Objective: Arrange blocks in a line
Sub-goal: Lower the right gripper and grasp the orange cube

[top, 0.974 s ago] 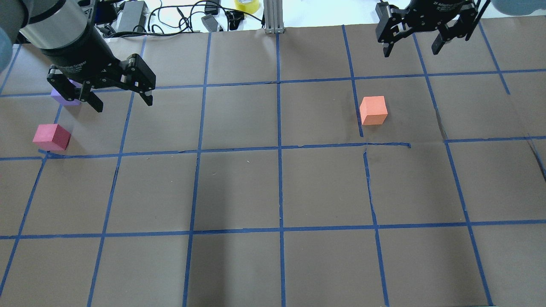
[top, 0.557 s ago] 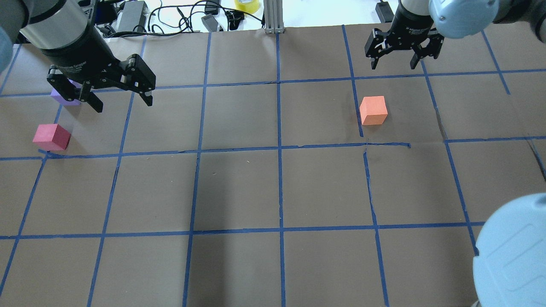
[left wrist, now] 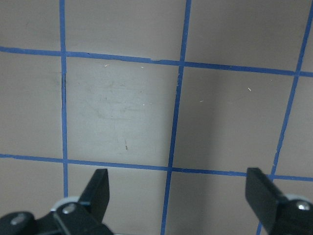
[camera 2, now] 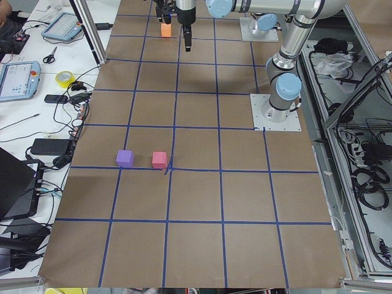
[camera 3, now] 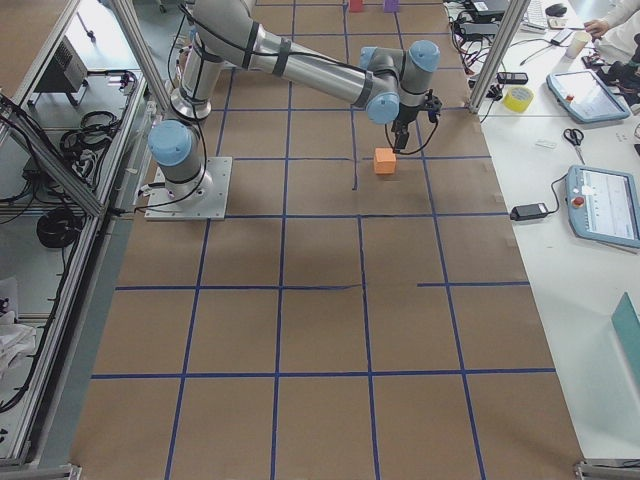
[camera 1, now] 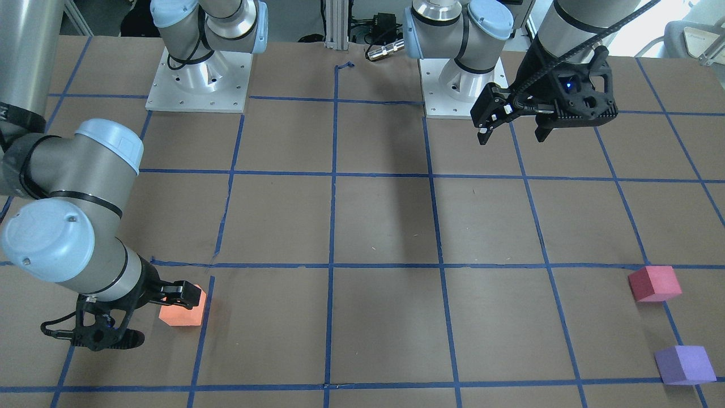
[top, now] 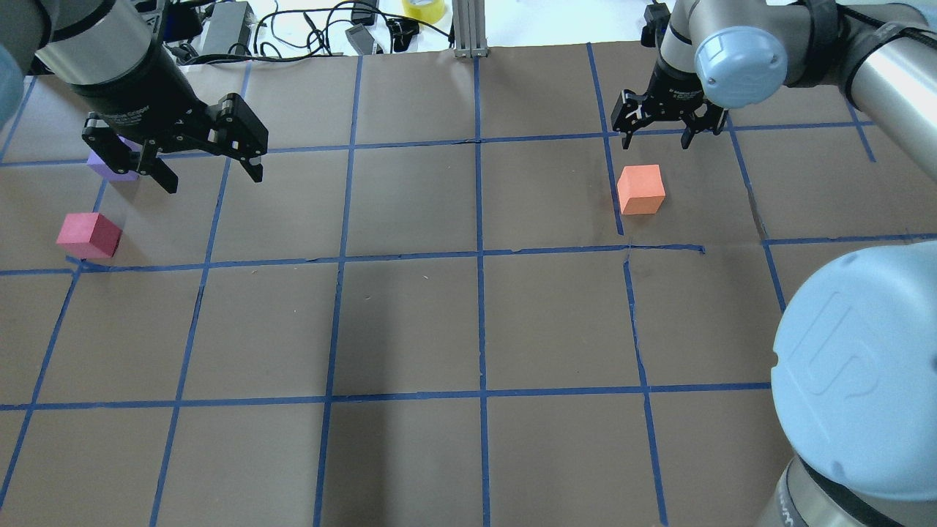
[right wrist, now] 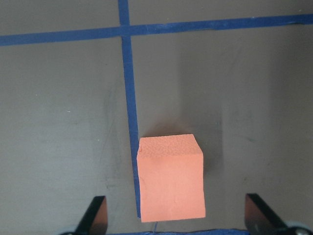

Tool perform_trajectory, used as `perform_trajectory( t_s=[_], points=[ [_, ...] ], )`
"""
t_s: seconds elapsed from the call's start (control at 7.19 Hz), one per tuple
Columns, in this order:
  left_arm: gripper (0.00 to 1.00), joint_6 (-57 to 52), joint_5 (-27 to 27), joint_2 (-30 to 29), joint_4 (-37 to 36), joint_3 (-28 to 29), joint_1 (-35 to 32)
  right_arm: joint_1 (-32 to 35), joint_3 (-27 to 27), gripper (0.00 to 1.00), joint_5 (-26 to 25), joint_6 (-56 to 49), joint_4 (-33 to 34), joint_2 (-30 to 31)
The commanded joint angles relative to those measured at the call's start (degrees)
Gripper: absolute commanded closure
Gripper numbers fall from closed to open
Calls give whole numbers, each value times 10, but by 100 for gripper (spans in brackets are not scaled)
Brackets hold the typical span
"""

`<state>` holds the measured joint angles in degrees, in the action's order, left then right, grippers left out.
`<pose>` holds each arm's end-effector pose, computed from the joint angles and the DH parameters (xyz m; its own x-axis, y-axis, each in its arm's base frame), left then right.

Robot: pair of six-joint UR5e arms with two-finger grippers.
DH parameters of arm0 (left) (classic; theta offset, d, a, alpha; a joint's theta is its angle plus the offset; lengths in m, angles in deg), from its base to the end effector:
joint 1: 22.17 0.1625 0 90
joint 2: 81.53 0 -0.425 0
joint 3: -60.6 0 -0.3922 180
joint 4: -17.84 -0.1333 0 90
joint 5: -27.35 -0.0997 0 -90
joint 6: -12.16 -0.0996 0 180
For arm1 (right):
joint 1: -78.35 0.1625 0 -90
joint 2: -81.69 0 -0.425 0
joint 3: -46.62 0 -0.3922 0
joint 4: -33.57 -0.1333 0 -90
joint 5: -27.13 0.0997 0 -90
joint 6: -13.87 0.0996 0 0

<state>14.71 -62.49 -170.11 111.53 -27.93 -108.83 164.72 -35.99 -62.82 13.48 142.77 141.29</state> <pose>-0.1054 -0.4864 0.5062 -0.9947 -0.1027 0.0022 -0.1026 0.9946 0.0141 0.0908 -0.6760 0.2698 -0.9984 0.0566 -0.0013 0.0564 0.9962 0.0664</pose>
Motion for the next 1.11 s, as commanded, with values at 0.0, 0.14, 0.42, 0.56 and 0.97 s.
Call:
perform_trajectory(
  t_s=[0.0, 0.14, 0.42, 0.56, 0.97],
  points=[
    [0, 0, 0, 0, -1, 0, 0, 5, -28, 0, 3, -1, 11, -26],
    [0, 0, 0, 0, -1, 0, 0, 6, -53, 0, -1, -3, 19, -30],
    [0, 0, 0, 0, -1, 0, 0, 6, -72, 12, -5, -3, 92, -37],
    [0, 0, 0, 0, -1, 0, 0, 6, -68, 65, -5, -1, 108, -36],
    [0, 0, 0, 0, -1, 0, 0, 25, -62, 100, 2, 62, 113, -15]
  ],
)
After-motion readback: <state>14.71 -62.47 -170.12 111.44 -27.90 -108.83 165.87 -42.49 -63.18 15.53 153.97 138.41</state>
